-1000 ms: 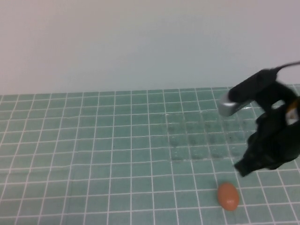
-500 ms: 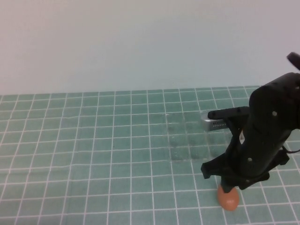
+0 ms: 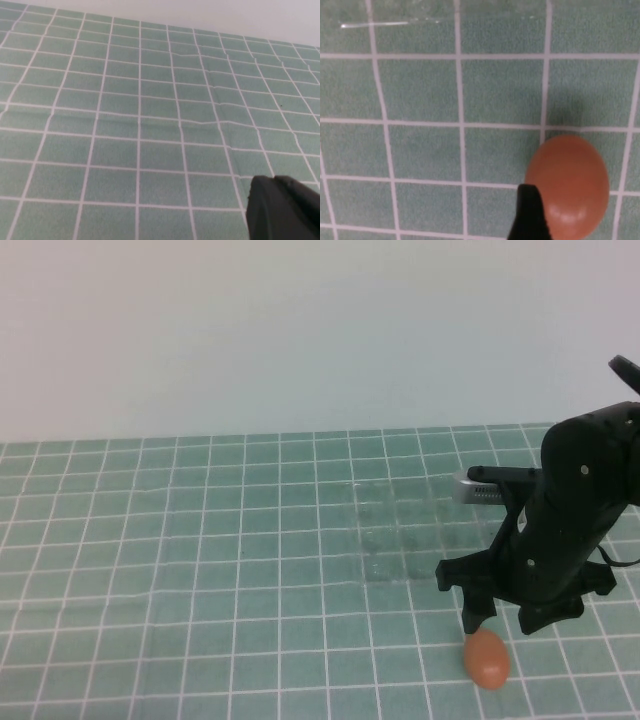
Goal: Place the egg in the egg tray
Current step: Pick up the egg
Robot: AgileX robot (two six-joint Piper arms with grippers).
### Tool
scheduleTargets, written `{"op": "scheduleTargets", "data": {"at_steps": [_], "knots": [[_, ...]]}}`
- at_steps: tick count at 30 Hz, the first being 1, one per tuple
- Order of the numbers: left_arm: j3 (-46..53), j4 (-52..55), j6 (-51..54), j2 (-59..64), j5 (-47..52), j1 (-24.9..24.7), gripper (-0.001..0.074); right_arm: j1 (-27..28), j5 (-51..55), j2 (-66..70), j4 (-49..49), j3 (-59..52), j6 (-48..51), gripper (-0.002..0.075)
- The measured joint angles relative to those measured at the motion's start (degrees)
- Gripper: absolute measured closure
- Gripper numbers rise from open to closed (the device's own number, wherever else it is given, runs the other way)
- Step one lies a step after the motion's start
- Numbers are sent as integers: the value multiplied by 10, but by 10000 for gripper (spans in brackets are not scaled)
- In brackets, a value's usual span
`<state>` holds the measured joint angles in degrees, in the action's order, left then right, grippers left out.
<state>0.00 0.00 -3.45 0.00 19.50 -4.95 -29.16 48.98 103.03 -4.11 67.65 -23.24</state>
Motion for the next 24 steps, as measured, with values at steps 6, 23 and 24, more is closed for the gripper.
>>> {"op": "scheduleTargets", "data": {"at_steps": [6, 23, 24], "knots": [[0, 0, 0, 0, 0, 0, 736, 0, -5, 0, -1, 1, 6, 255], [0, 0, 0, 0, 0, 0, 736, 0, -2, 67, -8, 12, 38, 254], [0, 0, 0, 0, 0, 0, 736, 0, -4, 71, -9, 13, 39, 254]]}}
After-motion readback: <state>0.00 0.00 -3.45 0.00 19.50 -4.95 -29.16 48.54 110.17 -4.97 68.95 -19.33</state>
